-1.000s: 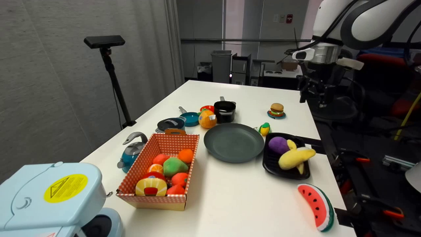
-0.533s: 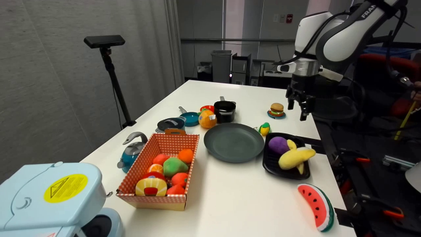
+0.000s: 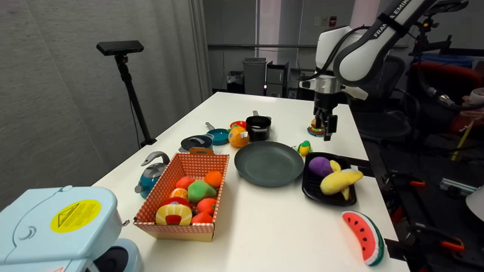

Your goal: Pick the yellow and green object and put it in the cup

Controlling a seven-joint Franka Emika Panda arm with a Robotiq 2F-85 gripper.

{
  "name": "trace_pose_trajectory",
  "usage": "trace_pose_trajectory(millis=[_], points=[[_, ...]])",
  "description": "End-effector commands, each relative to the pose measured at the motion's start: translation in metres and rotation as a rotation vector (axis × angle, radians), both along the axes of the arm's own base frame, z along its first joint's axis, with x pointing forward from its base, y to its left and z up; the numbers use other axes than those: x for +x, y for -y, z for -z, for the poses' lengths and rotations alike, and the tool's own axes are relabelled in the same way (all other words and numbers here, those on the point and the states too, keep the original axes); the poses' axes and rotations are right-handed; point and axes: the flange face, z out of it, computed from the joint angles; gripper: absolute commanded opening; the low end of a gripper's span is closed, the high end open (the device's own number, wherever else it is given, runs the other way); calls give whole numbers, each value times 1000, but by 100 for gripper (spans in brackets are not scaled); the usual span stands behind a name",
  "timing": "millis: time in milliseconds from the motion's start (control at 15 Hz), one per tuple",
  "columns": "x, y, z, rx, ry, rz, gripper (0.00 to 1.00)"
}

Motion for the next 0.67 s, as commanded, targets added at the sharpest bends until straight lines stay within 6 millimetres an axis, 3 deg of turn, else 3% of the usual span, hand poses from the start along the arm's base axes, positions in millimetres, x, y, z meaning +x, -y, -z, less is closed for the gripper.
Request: trace_pose_trajectory(millis=[0, 267, 600], points=[[23, 16, 12, -10, 12, 66, 100], [34, 28, 22, -15, -4, 104, 100], [32, 19, 29, 42, -124, -98, 100]])
